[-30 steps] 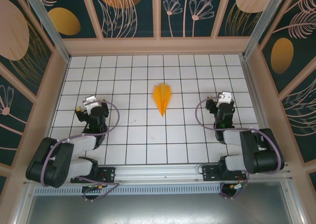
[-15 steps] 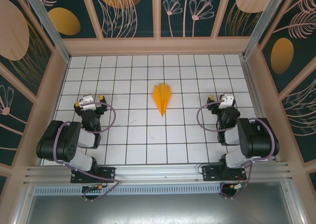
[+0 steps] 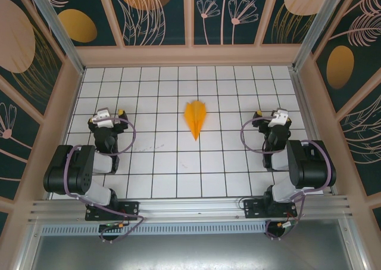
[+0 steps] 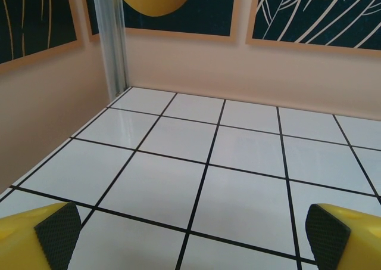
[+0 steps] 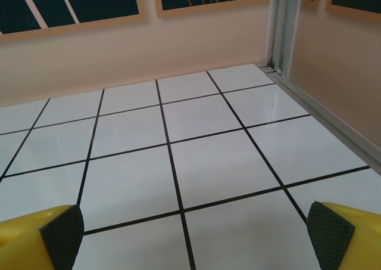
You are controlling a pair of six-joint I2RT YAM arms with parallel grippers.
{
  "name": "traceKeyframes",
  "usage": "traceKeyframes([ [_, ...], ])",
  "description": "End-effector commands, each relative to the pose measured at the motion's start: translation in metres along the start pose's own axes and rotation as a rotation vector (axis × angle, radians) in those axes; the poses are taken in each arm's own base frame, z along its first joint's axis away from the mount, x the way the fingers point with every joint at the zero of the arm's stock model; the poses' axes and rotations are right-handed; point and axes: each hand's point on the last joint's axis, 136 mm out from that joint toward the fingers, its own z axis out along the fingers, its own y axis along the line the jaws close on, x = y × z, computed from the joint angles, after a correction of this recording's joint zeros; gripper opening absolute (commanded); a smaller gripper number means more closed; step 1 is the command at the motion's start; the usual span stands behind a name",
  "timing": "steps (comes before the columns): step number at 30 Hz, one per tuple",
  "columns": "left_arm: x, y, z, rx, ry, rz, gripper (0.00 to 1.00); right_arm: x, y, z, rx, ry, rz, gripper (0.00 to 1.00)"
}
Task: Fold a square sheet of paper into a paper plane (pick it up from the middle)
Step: Reset both arms
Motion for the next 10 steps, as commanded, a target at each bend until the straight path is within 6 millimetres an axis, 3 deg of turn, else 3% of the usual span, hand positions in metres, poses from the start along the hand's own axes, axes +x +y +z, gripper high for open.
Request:
traceKeyframes([
  [1,-0.0048,-0.0027,0.0001,0.020,-0.013,-0.013,0.99,-0.0052,-0.0010,-0.0003,0.016,-0.025,0.027,0.99],
  [10,-0.0047,-0.0026,0.0002,0.019,-0.013,-0.013,0.99,-0.0051,-0.0009,-0.0002,0.014,-0.024,0.027,0.99],
])
